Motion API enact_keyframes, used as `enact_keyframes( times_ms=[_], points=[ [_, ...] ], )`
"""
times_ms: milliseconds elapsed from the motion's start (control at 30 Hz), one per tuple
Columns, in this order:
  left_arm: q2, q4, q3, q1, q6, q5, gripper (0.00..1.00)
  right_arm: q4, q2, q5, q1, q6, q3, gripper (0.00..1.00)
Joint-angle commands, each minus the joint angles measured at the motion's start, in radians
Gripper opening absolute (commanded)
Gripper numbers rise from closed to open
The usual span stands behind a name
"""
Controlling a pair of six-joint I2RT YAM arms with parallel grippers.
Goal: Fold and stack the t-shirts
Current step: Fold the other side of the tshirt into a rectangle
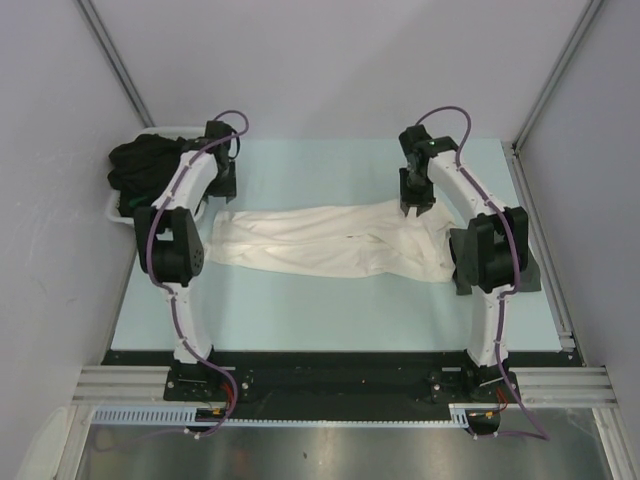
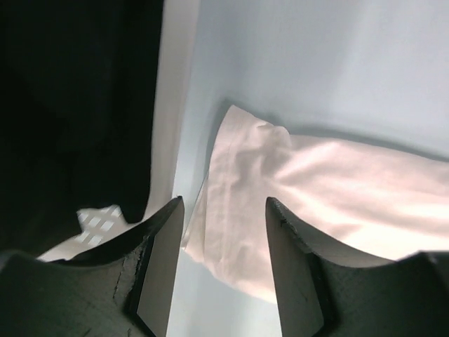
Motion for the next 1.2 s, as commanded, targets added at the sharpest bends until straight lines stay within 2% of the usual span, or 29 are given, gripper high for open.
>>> enact_keyframes(
  times_ms=[0,100,367,800,1000,1100,1133,1167],
  points=[
    [-0.167,-0.033,0.022,-0.012,-0.020,0.052,0.56,0.086,-0.013,-0.054,0.005,0.048,-0.090,0.37],
    [-0.254,-0.015,-0.026,-0.018,-0.017,0.102,0.59,0.132,-0.013,-0.065,0.009,0.036,-0.135,0.37],
    [-0.340,-0.015,-0.135,-0.033,-0.019,0.119,0.59,0.186,0.011,-0.103,0.014,0.040,-0.178,0.37],
    [-0.415,-0.036,-0.159,-0.064,-0.017,0.124,0.60,0.231,0.053,-0.117,0.020,0.023,-0.225,0.35],
    [-0.423,-0.048,-0.156,-0.065,-0.018,0.118,0.60,0.221,0.054,-0.164,0.023,0.042,-0.219,0.26],
    [-0.428,-0.050,-0.165,-0.065,-0.023,0.121,0.60,0.217,0.040,-0.167,0.023,0.045,-0.216,0.09],
    [-0.428,-0.048,-0.170,-0.065,-0.023,0.125,0.60,0.209,0.039,-0.172,0.022,0.045,-0.216,0.00],
    [-0.431,-0.047,-0.172,-0.065,-0.025,0.127,0.60,0.201,0.034,-0.172,0.023,0.046,-0.210,0.00]
  ],
)
